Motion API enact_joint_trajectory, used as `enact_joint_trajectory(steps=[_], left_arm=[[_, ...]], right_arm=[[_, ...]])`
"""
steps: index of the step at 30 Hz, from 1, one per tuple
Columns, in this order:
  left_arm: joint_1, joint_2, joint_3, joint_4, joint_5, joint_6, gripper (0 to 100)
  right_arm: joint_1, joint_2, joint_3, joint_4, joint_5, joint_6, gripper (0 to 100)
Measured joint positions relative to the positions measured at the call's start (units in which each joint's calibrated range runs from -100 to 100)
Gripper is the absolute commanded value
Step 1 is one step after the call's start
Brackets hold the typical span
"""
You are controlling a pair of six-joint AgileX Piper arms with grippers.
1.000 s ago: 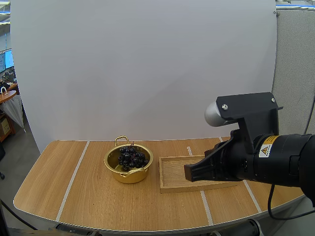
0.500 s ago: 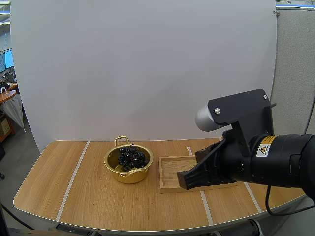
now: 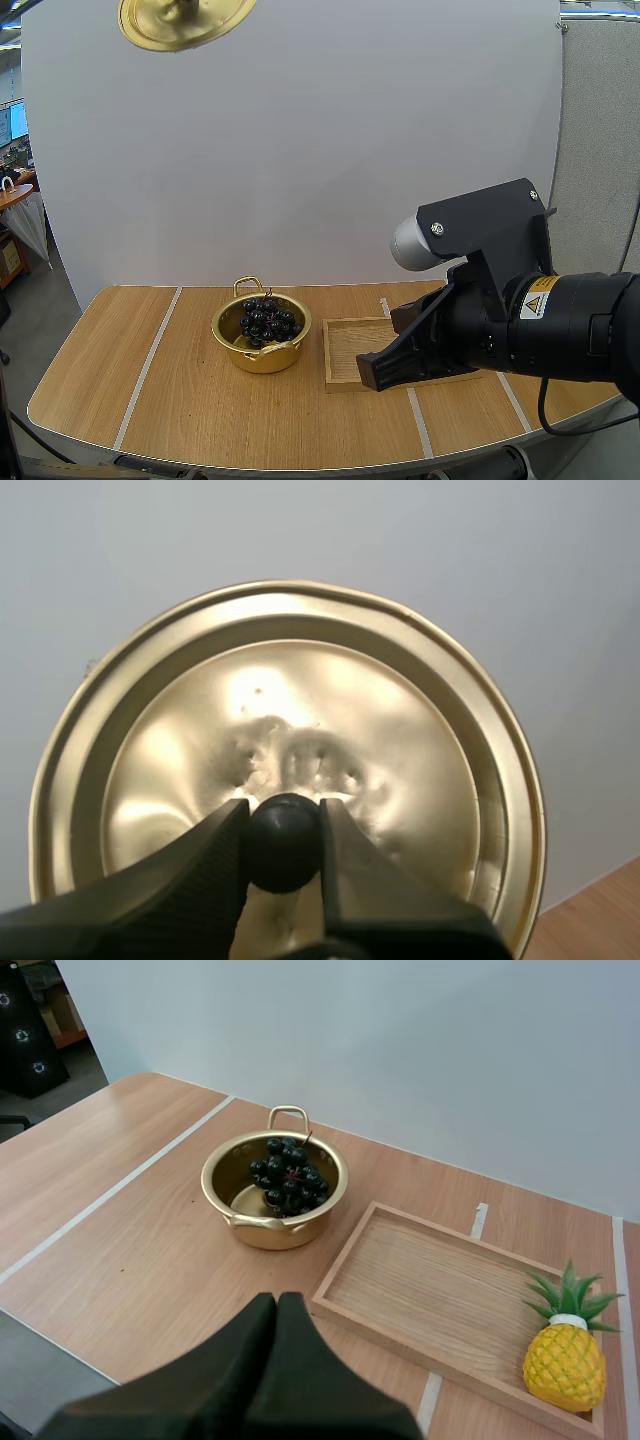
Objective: Open the pot, put the grape inside, and close it
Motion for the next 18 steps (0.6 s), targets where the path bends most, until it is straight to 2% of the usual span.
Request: enact_joint_trajectory(steps=[11, 18], left_arm=[[0.0, 0.0, 13.4, 0.0, 2.78, 1.92, 0], [0.0, 0.12, 20.85, -1.31, 2.49, 5.09, 0]], right_arm=[[3.46, 0.0, 0.0, -2.51, 0.0, 1.27, 0], [3.7, 0.0, 0.0, -3.09, 0.0, 1.83, 0]])
